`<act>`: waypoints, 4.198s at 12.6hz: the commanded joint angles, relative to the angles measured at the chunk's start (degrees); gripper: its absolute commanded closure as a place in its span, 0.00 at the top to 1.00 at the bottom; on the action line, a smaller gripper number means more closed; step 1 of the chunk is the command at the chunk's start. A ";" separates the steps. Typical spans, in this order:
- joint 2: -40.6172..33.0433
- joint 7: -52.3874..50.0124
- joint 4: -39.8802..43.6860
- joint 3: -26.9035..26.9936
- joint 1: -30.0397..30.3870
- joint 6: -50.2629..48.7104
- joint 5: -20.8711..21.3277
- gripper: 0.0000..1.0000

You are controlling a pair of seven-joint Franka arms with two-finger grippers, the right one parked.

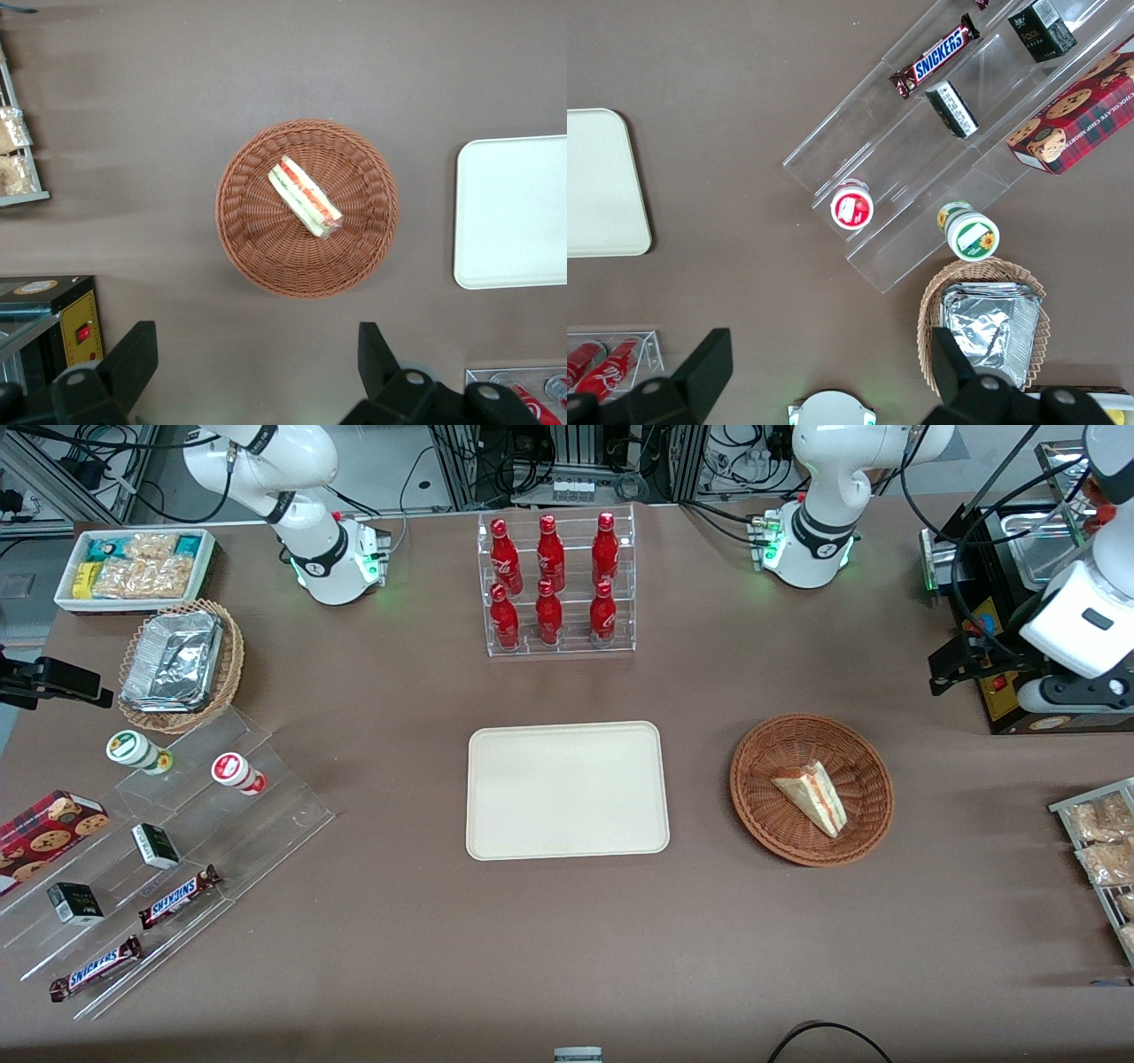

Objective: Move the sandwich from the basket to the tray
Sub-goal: 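Move the left gripper over the wicker basket holding the sandwich, then lower the left gripper and close it on the wrapped sandwich, then lift the sandwich and carry it with the left gripper over the cream tray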

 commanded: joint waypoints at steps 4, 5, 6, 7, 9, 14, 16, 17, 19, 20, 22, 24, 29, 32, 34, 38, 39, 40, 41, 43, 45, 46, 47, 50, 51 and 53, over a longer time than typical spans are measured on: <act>0.63 -0.07 1.02 -0.23 0.37 -1.70 -0.10 1.00; 0.72 -0.76 -0.98 -0.23 0.37 -0.22 -0.10 1.00; 0.63 -0.95 -3.96 -0.14 0.37 3.10 -0.01 1.00; 0.11 -2.51 -8.43 -0.14 0.37 6.79 -0.01 1.00; 0.10 -9.17 -16.78 -0.40 0.11 16.71 -0.01 1.00; 0.72 -25.28 -36.22 -1.81 -0.77 42.21 -0.01 1.00; 2.90 -31.58 -39.49 -1.90 -0.78 48.81 -0.10 1.00; 4.48 -36.15 -39.50 -3.12 -0.78 50.14 -0.10 1.00; 6.77 -41.71 -40.28 -4.71 -0.78 54.01 -0.10 1.00; 7.39 -42.25 -40.99 -4.89 -0.86 55.42 -0.10 1.00; 8.36 -42.26 -42.13 -4.97 -0.95 56.83 -0.01 1.00; 9.15 -42.17 -42.40 -4.97 -0.95 56.92 0.08 1.00; 12.57 -42.17 -42.31 -4.97 -0.69 58.85 0.08 1.00; 14.43 -41.73 -42.05 -4.89 -0.86 61.23 0.16 0.62; 13.91 -41.38 -41.87 -4.80 -0.95 61.06 0.16 0.00; 7.68 -41.03 -40.56 -4.80 -0.95 57.13 1.56 0.00; 6.53 -41.11 -38.03 -5.06 -1.04 52.14 2.35 0.00; 6.43 -41.20 -33.74 -6.11 -2.17 46.17 2.97 0.00; 6.87 -41.38 -29.17 -6.38 -3.66 40.72 3.06 0.00; 8.53 -41.55 -21.43 -6.38 -8.40 34.19 3.15 0.00; 10.72 -43.21 -17.38 -6.38 -14.28 34.07 4.99 0.00; 13.00 -44.70 -14.92 -6.38 -16.75 33.99 5.09 0.00; 15.11 -44.98 -12.54 -6.38 -19.29 33.99 5.09 0.00; 24.68 -48.48 -4.81 -6.38 -26.77 34.42 5.26 0.00; 28.02 -49.11 -1.65 -6.38 -28.70 34.43 5.26 0.00; 34.35 -48.94 4.24 -6.29 -31.87 34.43 5.44 0.00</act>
